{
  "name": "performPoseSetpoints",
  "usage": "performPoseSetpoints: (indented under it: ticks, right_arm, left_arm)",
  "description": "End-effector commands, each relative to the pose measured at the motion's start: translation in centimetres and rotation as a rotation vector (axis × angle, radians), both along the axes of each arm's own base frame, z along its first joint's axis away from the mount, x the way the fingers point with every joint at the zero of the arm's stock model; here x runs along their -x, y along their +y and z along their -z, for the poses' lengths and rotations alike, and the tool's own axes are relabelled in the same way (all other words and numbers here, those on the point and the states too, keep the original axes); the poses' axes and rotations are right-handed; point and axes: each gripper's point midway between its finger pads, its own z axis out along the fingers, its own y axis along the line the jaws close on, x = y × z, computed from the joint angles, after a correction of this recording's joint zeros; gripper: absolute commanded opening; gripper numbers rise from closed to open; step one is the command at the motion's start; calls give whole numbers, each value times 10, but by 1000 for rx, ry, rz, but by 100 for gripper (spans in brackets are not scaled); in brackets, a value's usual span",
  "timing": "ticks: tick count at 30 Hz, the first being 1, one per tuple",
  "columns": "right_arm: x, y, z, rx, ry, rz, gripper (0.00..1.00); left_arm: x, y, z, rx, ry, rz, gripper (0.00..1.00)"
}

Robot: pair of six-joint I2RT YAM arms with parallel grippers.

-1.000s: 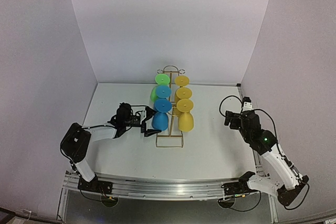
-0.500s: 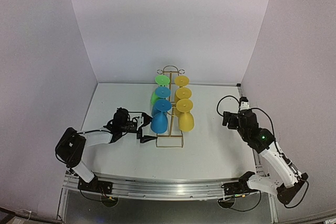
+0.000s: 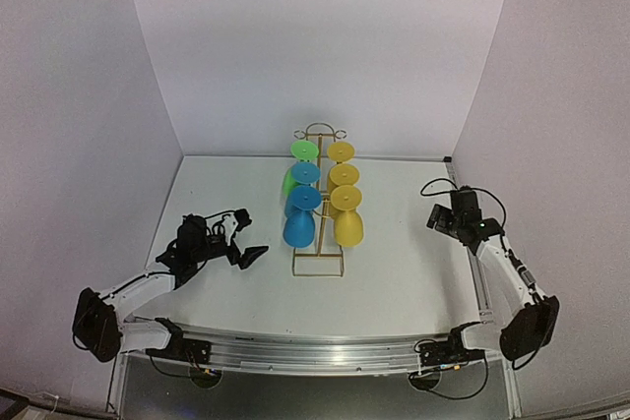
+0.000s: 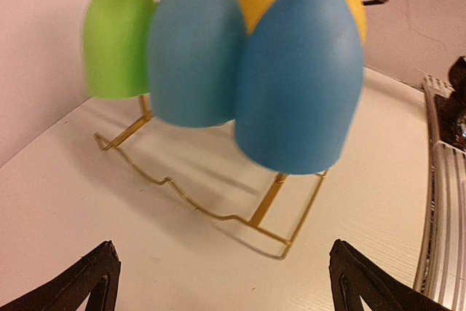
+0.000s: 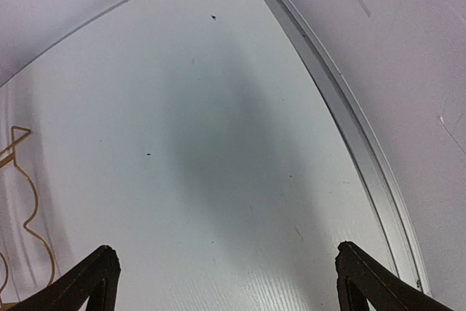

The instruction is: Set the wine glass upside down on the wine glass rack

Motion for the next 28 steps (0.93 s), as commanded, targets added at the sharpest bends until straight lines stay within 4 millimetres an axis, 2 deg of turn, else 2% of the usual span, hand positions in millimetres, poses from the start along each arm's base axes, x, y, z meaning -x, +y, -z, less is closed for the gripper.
performPoseSetpoints:
  ticks: [1,5,8,12,15,17,20,28]
  right_arm:
    - [7,-10,37,-106,113,20,98]
    - [13,-19,52,-57,154,-9,98]
    - [21,-24,63,-29,177,-15,98]
    - [31,-34,69,2,168,36,98]
    - [33,-41,63,-4,103,100,98]
    - [34,-50,56,-6,40,174,98]
    - [37,-62,49,6,-17,258,98]
    - [35,-64,45,-19,-54,297,97]
  left_arm:
    - [-30,69,16,13,174,-377,100]
    - [-53,134,29,50,250,-656,100]
    - [-61,179,35,68,249,-831,100]
    - [-66,242,41,107,233,-1062,100]
    - [-62,271,45,121,212,-1161,100]
    - [-60,281,46,119,199,-1189,100]
    - [-56,285,51,114,190,-1197,100]
    - [-53,285,54,133,164,-1196,99]
